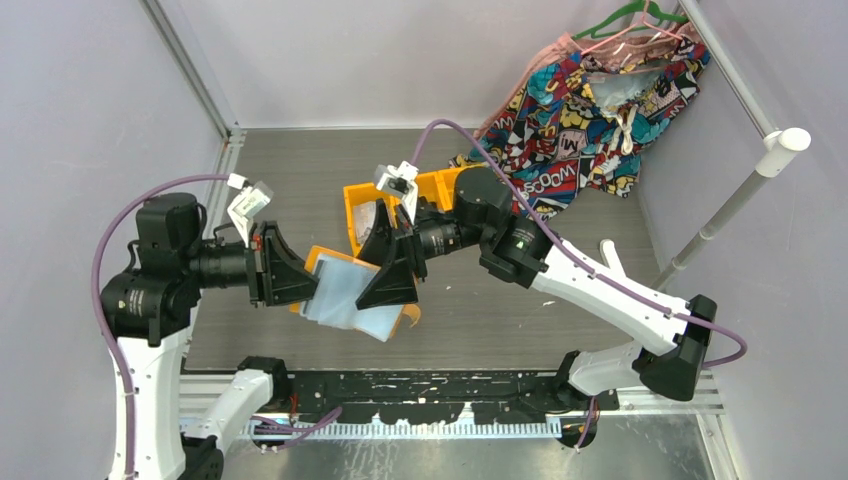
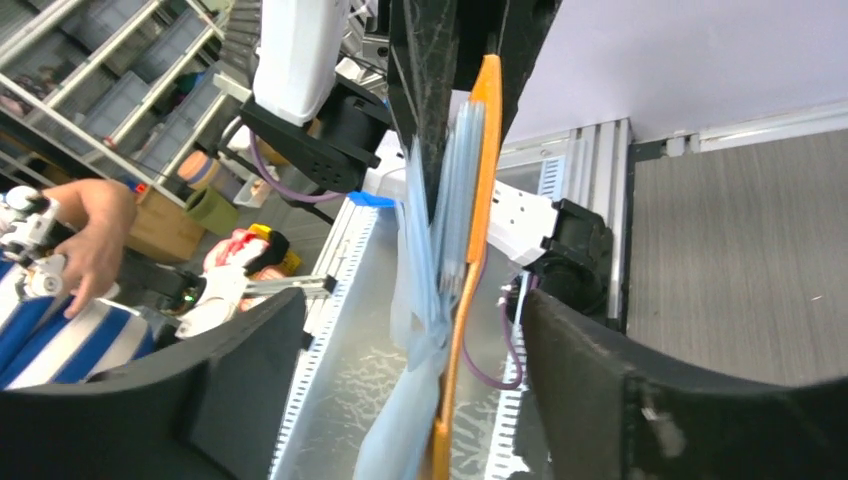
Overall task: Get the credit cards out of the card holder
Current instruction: Remove the credit card from the card holder.
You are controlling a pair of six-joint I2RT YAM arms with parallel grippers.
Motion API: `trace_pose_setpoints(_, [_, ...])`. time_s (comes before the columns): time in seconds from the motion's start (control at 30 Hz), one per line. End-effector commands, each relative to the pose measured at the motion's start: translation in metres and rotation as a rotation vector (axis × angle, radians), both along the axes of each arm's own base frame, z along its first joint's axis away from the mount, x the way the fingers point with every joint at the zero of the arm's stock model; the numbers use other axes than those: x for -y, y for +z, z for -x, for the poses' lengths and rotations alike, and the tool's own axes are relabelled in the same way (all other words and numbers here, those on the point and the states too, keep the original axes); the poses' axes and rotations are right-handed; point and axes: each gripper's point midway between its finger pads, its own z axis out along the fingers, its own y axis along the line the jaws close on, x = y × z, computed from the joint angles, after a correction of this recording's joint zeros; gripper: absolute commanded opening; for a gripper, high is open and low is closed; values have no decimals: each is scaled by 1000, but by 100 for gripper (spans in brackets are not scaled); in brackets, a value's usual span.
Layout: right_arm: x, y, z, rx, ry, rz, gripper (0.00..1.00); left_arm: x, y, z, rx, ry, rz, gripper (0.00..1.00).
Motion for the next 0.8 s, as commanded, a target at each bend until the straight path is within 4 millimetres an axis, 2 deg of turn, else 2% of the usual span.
trace_pose_setpoints(0.0, [10, 41, -2, 93, -59, -129, 95, -4, 10, -11, 134, 70, -39, 0])
trace_pose_setpoints(0.07, [12, 47, -19, 108, -178, -138, 99, -9, 5, -18, 208, 125, -92, 0])
trace_pose_setpoints(0.23, [7, 56, -83, 94, -542, -90, 99, -29, -5, -40, 398, 260, -237, 0])
trace_pose_setpoints(0.33, [3, 54, -103, 97, -640, -67, 99, -38, -9, -46, 473, 294, -300, 0])
trace_pose_setpoints(0.6, [-34, 37, -95, 184, -618, 23, 99, -53, -17, -48, 630, 314, -417, 0])
trace_pose_setpoints(0.77, [-45, 29, -81, 194, -552, 43, 99, -55, -19, -43, 641, 304, -433, 0])
